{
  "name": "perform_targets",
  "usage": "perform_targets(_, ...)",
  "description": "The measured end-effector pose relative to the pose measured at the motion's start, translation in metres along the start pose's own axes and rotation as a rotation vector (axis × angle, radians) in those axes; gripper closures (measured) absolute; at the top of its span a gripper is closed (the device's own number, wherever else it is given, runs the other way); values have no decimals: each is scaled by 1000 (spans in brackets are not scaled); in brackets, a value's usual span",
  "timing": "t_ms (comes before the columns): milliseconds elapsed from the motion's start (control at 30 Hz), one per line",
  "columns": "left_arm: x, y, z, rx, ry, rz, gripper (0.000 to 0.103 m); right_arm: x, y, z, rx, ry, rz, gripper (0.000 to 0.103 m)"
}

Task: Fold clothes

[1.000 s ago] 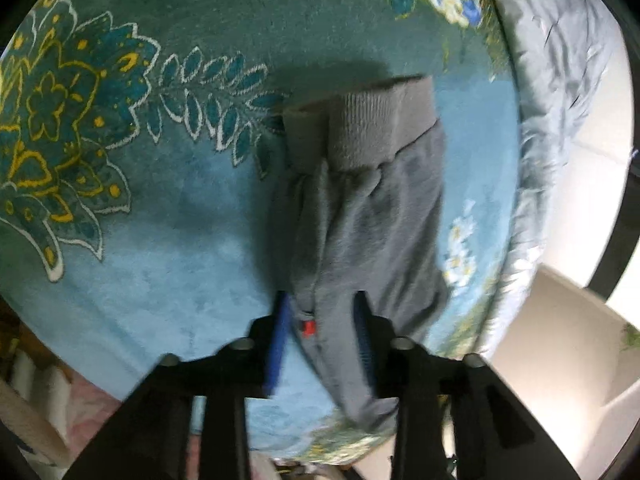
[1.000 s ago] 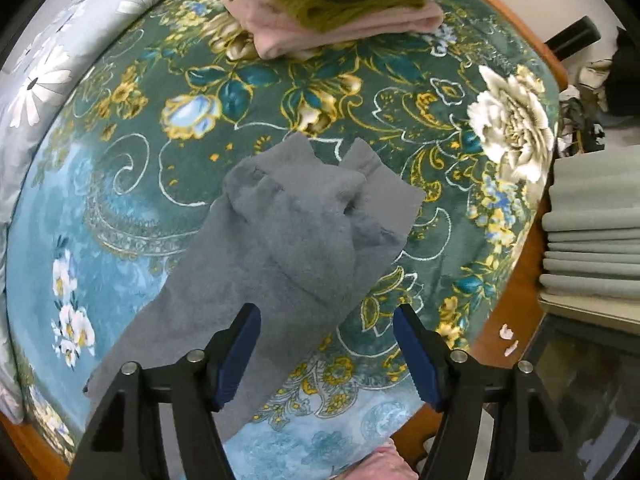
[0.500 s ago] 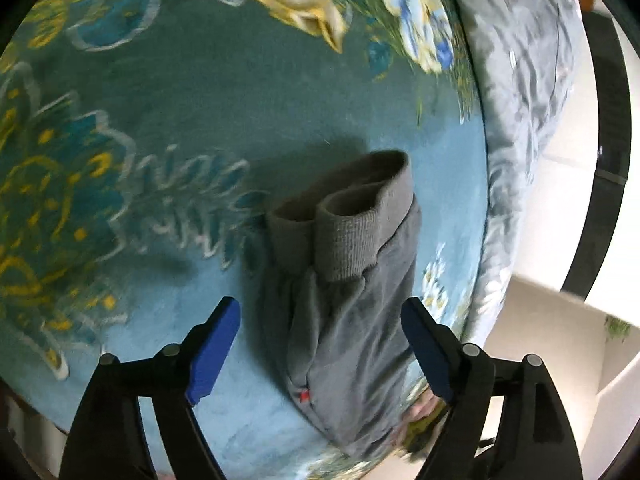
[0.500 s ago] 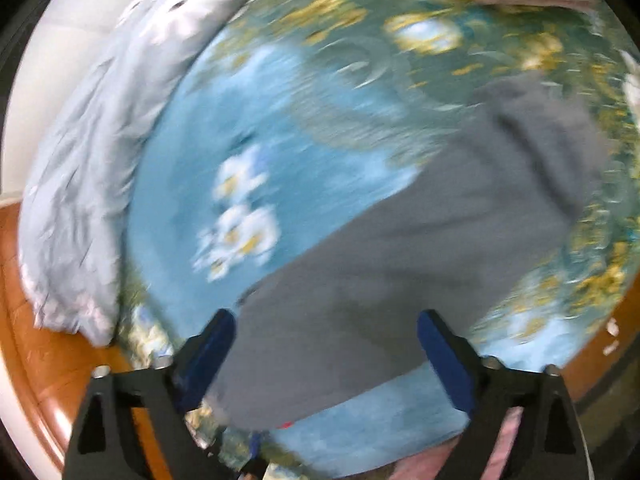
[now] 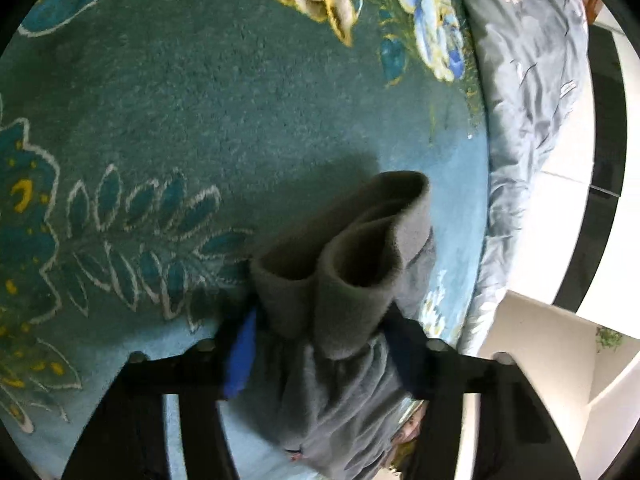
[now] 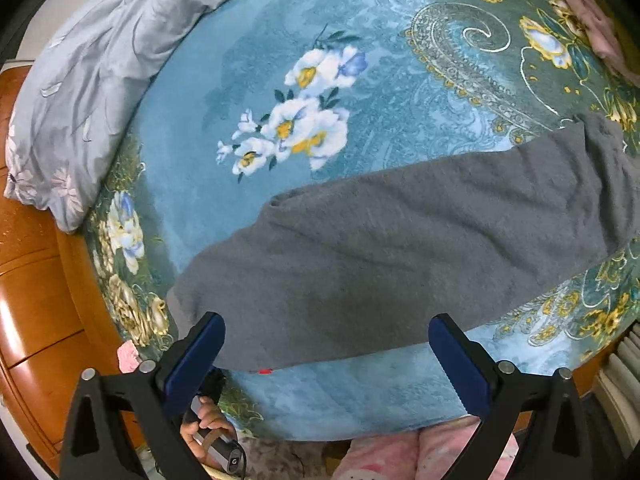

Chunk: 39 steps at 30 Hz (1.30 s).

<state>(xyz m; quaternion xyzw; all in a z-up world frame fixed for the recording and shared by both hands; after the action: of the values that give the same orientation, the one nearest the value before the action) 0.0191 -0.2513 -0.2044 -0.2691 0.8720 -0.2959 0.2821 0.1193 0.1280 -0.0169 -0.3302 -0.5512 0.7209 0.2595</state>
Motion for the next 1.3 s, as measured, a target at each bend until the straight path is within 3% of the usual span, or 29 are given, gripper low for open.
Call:
perform_targets(67, 1, -1, 0, 6, -9, 4, 71, 0, 2, 5, -4, -5, 0, 0)
perform_targets(133, 2, -4, -3, 10, -6, 4, 78, -1, 2, 10, -4, -15, 3, 0)
perform_targets(200, 4, -12, -14, 21, 45, -12, 81, -2, 4, 16, -2, -18, 6, 0)
perform_targets(267, 4, -24, -33, -21, 98, -32, 83, -3, 6, 22, 6, -21, 8, 0)
perform_targets(400, 17, -76, -62, -192, 118, -114, 84, -6, 11, 37, 26, -49, 16, 0)
perform_targets(433, 24, -89, -60, -205, 110, -145, 84, -7, 12, 40, 30, -60, 14, 0)
perform_targets(467, 32, -100, -54, -194, 98, -175, 84, -8, 12, 43, 32, -69, 13, 0)
perform_targets(533, 49, -109, -29, -89, 81, -210, 83, -10, 13, 47, 31, -85, 11, 0)
perform_targets(600, 68, -101, 9, 57, 3, -164, 83, -13, 12, 47, 33, -79, 7, 0)
perform_targets(633, 73, -98, 25, 93, -33, -134, 83, -15, 12, 45, 40, -71, 7, 0)
perform_targets(900, 67, -115, 41, 129, -88, -114, 75, -15, -10, 30, 66, -11, -60, 0)
perform_targets(1033, 62, -140, 33, 147, -106, -162, 63, -16, -26, 25, 92, 3, -107, 0)
perform_targets(1300, 47, -189, -7, 247, 121, -295, 46, -16, -66, 19, 81, -119, -271, 0)
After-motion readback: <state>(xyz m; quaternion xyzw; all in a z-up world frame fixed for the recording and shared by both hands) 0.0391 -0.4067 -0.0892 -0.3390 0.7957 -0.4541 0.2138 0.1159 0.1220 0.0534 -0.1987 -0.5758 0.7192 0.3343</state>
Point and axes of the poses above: each gripper's, at about its wrist camera, not at the fingertips, and y roughly the way its jaws point, z to its left, x to its top, the point moved 5 cm from there along y, roughly the way its jaws point, and after that the axes turned 5 degrees about -y, right-handed, at the moved point
